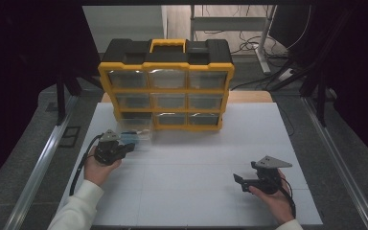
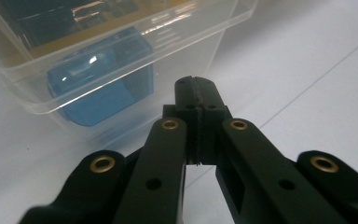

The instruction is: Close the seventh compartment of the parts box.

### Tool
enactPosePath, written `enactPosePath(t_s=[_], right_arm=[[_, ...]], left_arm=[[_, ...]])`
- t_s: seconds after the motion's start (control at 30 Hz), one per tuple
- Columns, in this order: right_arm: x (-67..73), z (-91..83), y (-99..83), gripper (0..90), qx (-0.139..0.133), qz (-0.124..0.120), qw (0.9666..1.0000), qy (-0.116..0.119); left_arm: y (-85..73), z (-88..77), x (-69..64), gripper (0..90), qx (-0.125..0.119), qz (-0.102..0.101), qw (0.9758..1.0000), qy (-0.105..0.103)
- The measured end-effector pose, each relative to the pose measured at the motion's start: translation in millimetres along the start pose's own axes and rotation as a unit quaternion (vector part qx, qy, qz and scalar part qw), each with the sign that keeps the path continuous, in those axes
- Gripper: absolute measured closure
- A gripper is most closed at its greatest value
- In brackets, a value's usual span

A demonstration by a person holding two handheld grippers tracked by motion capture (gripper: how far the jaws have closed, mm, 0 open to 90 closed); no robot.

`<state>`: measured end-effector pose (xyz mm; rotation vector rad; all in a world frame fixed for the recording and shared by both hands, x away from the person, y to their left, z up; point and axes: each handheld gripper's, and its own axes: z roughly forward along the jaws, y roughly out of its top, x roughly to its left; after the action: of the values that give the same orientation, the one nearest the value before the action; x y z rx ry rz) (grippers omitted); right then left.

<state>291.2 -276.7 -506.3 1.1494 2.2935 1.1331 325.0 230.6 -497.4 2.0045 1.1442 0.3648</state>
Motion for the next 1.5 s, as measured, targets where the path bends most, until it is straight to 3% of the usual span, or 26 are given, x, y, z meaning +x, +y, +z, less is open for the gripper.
enactPosePath(t_s=[0.5, 1.5], right_arm=[[1.6, 1.4, 1.4, 13.1, 0.001, -0.006, 1.0, 0.001], [2.2, 2.3, 1.5, 13.1, 0.003, -0.008, 1.0, 0.0]], left_arm=[[1.8, 15.5, 6.8, 90.0, 0.0, -0.015, 0.9997, 0.02], [5.6, 22.5, 10.7, 90.0, -0.009, -0.017, 0.9995, 0.024]])
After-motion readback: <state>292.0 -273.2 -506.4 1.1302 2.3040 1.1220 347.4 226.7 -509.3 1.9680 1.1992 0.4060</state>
